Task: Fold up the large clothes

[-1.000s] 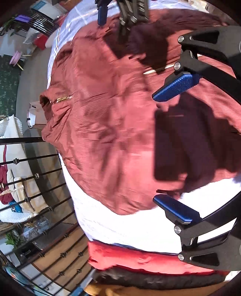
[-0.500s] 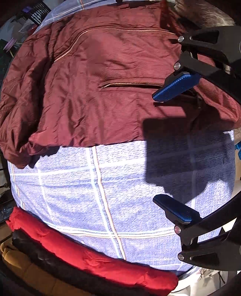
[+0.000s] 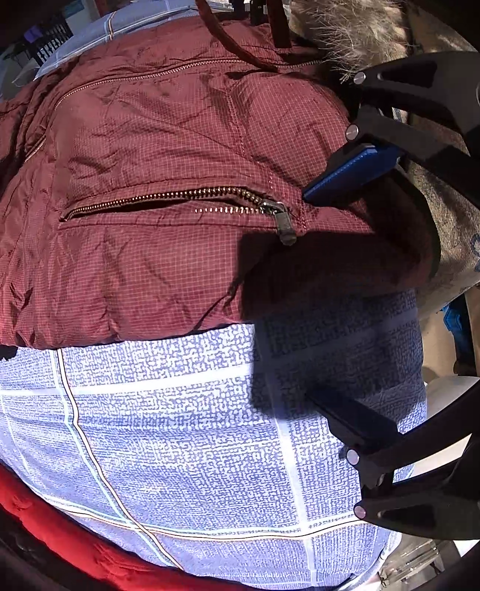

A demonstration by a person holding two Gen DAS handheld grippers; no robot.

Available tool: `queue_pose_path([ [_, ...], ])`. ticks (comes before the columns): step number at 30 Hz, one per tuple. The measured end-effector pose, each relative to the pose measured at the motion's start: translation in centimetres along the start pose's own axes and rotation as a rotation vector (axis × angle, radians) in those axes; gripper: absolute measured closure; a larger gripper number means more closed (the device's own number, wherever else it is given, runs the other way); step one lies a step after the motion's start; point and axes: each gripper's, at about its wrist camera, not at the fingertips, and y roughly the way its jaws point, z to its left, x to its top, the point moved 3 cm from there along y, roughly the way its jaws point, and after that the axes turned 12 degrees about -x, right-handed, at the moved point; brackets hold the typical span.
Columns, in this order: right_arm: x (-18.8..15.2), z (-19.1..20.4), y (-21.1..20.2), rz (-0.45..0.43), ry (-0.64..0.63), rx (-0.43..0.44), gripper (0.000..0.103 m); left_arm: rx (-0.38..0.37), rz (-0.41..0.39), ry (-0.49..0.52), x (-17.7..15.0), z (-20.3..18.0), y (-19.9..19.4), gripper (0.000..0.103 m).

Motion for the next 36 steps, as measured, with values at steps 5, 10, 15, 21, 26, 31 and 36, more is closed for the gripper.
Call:
queue_pose_path([
  [5, -0.1, 1.0, -2.5, -0.084, -0.025, -0.067, 0.022, -0.007, -0.013, -0.034, 0.7, -1.4, -0.1, 0.005],
  [10, 0.8, 1.6, -1.0, -0.017, 0.017, -0.034, 0.071, -0.026, 0.006, -0.047, 0.8, -0.4, -0.1, 0.005],
  [15, -0.3, -4.0, -1.4, 0.019, 0.110, -0.021, 0.090, -0.030, 0.004, -0.009, 1.4, -0.1, -1.7, 0.005],
  [21, -0.3, -6.9, -3.2, -0.006, 0.227, 0.026, 0.098, -0.058, 0.025, -0.029, 0.1, 0.4, -1.3, 0.005],
  [26, 0.9, -1.9, -3.6, -0.036, 0.101, 0.033, 0.018, -0.046, 0.022, -0.017, 0.3, -0.6, -0.6, 0.005],
  [31, -0.1, 0.8, -0.3, 0.065, 0.072, 0.038, 0.019, -0.084, 0.025, 0.012, -0.1, -3.2, 0.0, 0.005],
  [36, -0.2, 3.7, -0.4, 0.066, -0.009, 0.028, 0.053, -0.106, 0.033, -0.005, -0.7, -4.2, 0.7, 0.007],
])
